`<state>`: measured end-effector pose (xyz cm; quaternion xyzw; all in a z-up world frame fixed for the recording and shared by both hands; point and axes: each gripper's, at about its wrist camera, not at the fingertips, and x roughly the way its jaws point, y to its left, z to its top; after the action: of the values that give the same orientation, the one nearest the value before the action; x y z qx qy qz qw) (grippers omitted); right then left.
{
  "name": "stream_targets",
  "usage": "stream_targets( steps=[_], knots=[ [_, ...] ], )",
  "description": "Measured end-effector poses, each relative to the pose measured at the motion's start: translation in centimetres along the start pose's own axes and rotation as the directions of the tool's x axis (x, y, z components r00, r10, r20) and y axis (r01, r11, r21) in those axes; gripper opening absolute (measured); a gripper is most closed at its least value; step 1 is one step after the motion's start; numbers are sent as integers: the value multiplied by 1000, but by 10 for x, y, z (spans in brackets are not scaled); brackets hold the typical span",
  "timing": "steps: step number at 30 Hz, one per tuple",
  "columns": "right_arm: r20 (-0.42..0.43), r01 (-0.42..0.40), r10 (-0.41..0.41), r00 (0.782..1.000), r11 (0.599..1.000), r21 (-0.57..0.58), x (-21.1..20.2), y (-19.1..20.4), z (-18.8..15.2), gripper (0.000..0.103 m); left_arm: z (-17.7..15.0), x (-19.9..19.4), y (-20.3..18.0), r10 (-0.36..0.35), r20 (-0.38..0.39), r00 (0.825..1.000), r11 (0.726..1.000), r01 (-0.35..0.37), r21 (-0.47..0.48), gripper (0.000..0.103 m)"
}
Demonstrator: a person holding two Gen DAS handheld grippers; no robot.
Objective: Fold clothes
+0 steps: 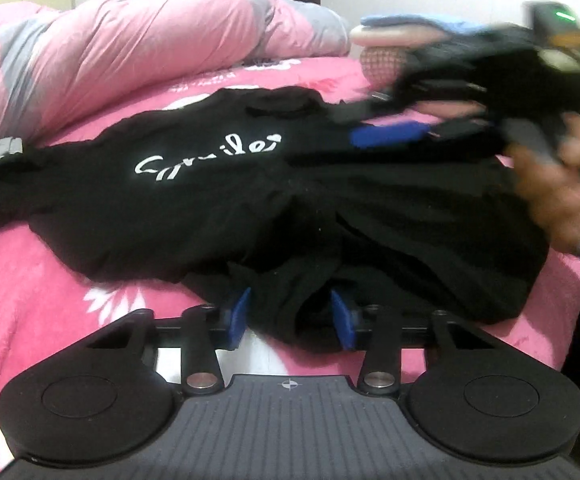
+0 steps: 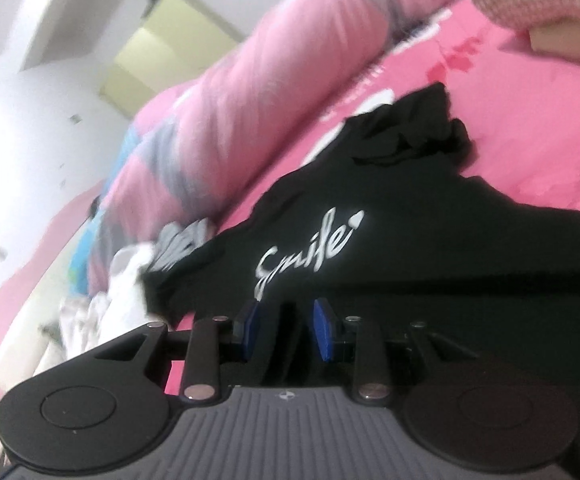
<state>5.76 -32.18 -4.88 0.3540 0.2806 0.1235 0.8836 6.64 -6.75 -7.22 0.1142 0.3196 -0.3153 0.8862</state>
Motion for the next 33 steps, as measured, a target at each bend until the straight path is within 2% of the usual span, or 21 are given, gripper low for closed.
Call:
stream_targets(
  steps=[2, 4, 5, 8, 9, 10, 11, 12, 14, 16, 20, 24, 27, 28, 30, 31, 33],
  knots=[
    [-24, 8, -10, 1000, 998, -68, -17, 9, -19, 32, -1, -4, 6, -10, 15, 1000, 998, 11, -62, 23],
    [-52, 24, -32, 998, 989, -149, -30, 21, -40, 32, -3, -10, 12, -21, 33, 999, 991, 25, -135, 6],
    [-62, 33, -46, 997, 980, -194, -33, 28, -49, 32, -3, -12, 16, -27, 43, 999, 984, 34, -173, 4],
    [-45, 81, -101, 994, 945, -318, -38, 45, -73, 32, -7, -25, 31, -42, 83, 996, 947, 66, -313, 3],
    [-32, 101, -120, 992, 930, -352, -38, 48, -79, 29, -9, -30, 36, -44, 96, 994, 931, 75, -358, 2],
    [-20, 120, -138, 990, 917, -380, -37, 52, -83, 25, -11, -37, 38, -44, 106, 993, 916, 82, -393, 2],
    [-9, 138, -154, 988, 912, -386, -36, 53, -84, 12, -14, -44, 40, -44, 116, 992, 903, 89, -420, 2],
    [2, 157, -169, 986, 906, -392, -35, 54, -84, 6, -16, -52, 41, -46, 131, 990, 890, 100, -445, 2],
    [33, 177, -178, 983, 901, -396, -41, 56, -82, 4, -23, -74, 41, -62, 190, 980, 871, 146, -469, 1],
    [71, 187, -173, 982, 900, -395, -51, 58, -78, 4, -33, -90, 39, -82, 228, 970, 858, 185, -478, 1],
    [108, 203, -173, 979, 886, -417, -68, 63, -77, 4, -57, -93, 40, -112, 197, 974, 832, 201, -517, 1],
    [54, 216, -215, 975, 863, -458, -66, 62, -91, 4, -82, -96, 41, -144, 167, 975, 804, 214, -555, 1],
    [-10, 243, -287, 958, 829, -504, -63, 63, -101, 6, -100, -98, 42, -169, 146, 975, 781, 223, -583, 2],
    [-6, 256, -301, 954, 821, -510, -65, 66, -102, 6, -107, -99, 42, -177, 139, 974, 774, 225, -592, 3],
    [13, 262, -296, 955, 824, -503, -75, 71, -97, 10, -109, -104, 44, -180, 149, 972, 779, 233, -583, 6],
    [34, 261, -280, 959, 835, -485, -82, 73, -92, 12, -107, -108, 45, -178, 159, 971, 787, 237, -570, 11],
    [71, 247, -242, 968, 856, -453, -93, 77, -82, 23, -105, -114, 46, -172, 181, 968, 804, 244, -543, 20]
  ],
)
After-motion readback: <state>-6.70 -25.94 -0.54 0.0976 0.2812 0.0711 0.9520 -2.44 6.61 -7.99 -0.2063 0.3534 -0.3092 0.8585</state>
